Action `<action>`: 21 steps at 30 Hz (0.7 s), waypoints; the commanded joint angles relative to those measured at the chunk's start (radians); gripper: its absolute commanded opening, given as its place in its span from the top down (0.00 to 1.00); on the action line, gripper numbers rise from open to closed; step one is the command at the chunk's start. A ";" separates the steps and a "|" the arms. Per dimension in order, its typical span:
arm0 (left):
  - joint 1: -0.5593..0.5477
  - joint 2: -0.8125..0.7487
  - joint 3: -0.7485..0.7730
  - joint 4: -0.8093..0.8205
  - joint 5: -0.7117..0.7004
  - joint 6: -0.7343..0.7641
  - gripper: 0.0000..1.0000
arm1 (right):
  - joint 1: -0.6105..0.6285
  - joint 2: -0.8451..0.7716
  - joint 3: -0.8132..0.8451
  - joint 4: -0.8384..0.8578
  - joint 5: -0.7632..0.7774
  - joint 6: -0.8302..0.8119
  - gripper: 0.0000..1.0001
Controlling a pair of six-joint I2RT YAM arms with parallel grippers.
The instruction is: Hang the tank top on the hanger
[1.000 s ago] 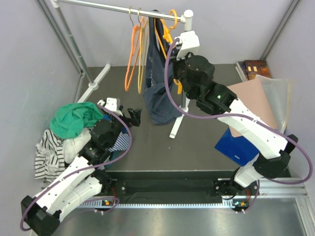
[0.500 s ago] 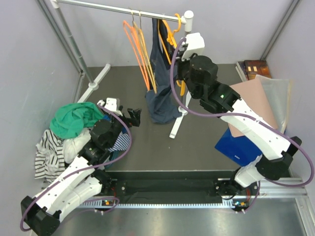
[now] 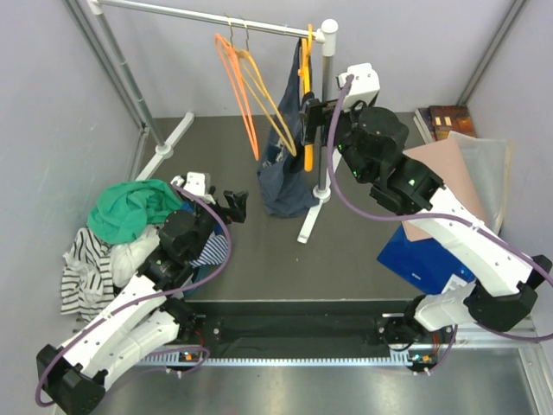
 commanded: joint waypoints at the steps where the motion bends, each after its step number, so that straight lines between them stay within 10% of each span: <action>1: 0.000 -0.015 0.001 0.009 -0.020 0.010 0.01 | -0.009 -0.062 -0.030 0.080 -0.079 -0.015 0.07; 9: 0.002 -0.013 -0.011 -0.017 -0.172 -0.022 0.01 | -0.054 -0.238 -0.223 0.167 -0.184 0.031 0.00; 21: 0.112 -0.041 -0.019 -0.157 -0.277 -0.155 0.01 | -0.455 -0.442 -0.631 0.176 -0.417 0.229 0.00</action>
